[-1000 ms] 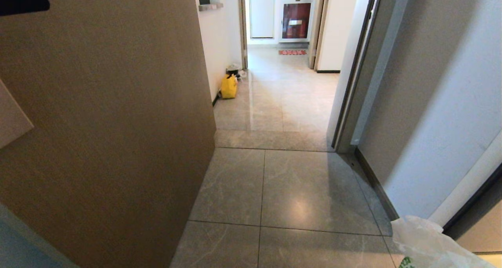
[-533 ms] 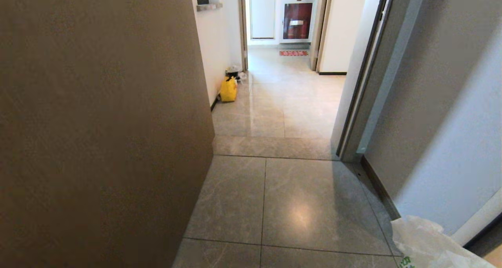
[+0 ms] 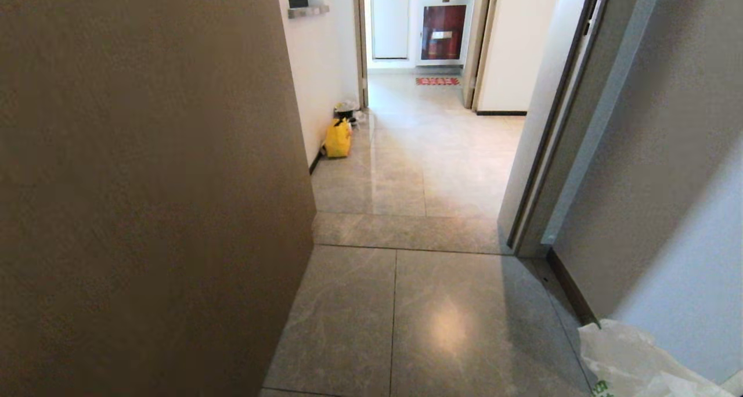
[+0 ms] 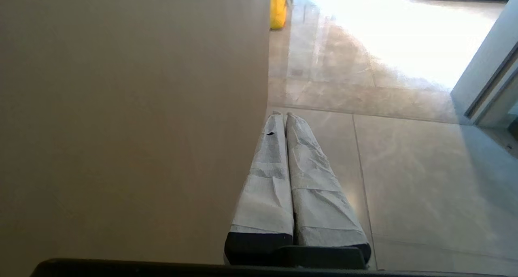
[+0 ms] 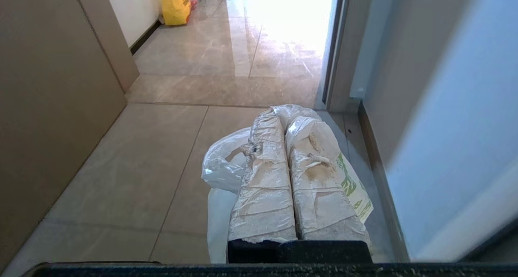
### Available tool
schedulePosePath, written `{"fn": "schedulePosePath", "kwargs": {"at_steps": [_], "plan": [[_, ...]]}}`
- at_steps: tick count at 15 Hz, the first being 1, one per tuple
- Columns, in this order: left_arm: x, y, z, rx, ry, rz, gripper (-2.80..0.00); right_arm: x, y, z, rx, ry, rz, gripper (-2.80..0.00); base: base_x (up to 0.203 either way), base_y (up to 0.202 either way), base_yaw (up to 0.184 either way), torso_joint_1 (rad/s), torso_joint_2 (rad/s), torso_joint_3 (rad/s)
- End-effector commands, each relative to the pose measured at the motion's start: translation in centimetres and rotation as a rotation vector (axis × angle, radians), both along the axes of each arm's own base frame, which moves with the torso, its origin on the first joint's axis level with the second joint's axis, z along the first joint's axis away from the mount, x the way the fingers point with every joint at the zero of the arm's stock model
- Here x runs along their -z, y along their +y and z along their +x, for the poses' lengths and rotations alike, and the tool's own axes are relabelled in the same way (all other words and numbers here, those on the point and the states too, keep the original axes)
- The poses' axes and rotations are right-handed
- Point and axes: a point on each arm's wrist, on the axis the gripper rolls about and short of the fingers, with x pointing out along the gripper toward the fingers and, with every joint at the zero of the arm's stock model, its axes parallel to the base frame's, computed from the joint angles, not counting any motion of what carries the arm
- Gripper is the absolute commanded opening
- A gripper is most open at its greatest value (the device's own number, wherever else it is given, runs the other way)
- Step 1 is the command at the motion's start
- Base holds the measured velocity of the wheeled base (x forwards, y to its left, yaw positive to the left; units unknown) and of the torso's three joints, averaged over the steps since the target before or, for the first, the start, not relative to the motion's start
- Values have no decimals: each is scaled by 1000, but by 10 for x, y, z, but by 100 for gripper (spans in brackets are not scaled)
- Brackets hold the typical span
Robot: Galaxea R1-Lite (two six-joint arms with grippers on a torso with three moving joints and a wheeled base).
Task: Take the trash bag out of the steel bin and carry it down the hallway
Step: Put the trash bag at the door
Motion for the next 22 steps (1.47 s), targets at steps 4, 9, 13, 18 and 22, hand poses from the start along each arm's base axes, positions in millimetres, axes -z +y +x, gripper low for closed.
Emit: {"fn": "schedulePosePath", "kwargs": {"at_steps": [4, 9, 13, 18, 22], "plan": [[1, 0, 0, -1, 1, 3, -280, 0, 0, 0, -1, -1, -1, -280, 182, 0, 1, 1, 0, 3], [1, 0, 0, -1, 1, 5, -280, 0, 0, 0, -1, -1, -1, -280, 19, 0, 0, 0, 1, 0], [1, 0, 0, -1, 1, 4, -280, 0, 0, 0, -1, -1, -1, -280, 0, 0, 0, 0, 0, 0], [1, 0, 0, -1, 2, 4, -280, 0, 0, 0, -1, -1, -1, -280, 4, -59, 3, 2, 2, 1], [1, 0, 0, -1, 2, 9, -280, 0, 0, 0, -1, -1, -1, -280, 0, -184, -1, 0, 4, 4]]}}
